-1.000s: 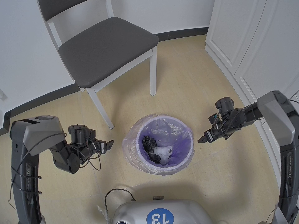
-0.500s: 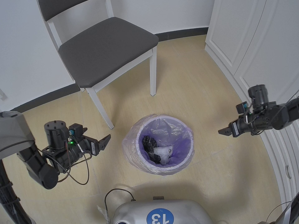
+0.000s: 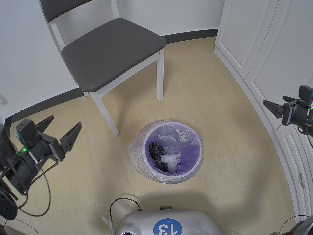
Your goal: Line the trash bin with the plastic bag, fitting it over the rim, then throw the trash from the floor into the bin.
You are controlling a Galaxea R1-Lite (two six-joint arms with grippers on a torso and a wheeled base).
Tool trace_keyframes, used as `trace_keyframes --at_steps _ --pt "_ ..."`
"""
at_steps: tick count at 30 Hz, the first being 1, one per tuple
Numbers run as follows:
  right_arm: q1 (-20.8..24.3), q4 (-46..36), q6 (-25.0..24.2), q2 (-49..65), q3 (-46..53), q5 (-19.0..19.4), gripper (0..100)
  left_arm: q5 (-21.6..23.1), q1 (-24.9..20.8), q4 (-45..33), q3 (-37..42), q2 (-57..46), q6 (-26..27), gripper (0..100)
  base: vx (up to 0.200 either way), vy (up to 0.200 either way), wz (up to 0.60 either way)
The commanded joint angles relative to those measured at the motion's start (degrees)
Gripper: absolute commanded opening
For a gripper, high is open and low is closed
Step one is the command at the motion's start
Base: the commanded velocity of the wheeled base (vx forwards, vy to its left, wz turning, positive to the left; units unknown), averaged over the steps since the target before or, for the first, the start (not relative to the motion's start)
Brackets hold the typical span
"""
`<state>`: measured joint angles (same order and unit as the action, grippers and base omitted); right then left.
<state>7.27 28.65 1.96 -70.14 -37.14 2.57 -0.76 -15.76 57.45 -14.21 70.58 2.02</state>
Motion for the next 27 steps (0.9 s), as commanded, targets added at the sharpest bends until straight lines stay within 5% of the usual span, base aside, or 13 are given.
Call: trace_keyframes --at_steps 1,6,16,27 --pt "-0.15 -5.27 -1.00 25.85 4.80 -0.55 100 -0.39 2.67 -24.58 -5.21 -29.10 -0.18 100 0.000 0.000 0.00" --pt "-0.15 -13.71 -1.79 37.01 4.54 -0.64 100 2.07 6.01 -39.26 -11.01 -39.56 -1.32 100 0.000 0.000 0.00" --pt "-3.40 -21.00 -3.28 55.82 9.20 1.65 100 5.68 12.95 -46.82 -14.61 -52.74 -10.02 100 0.000 0.000 0.00" --pt "-6.47 -24.78 -16.38 68.65 12.36 2.17 100 9.54 16.38 -56.05 -16.81 -61.18 -9.93 100 0.000 0.000 0.00"
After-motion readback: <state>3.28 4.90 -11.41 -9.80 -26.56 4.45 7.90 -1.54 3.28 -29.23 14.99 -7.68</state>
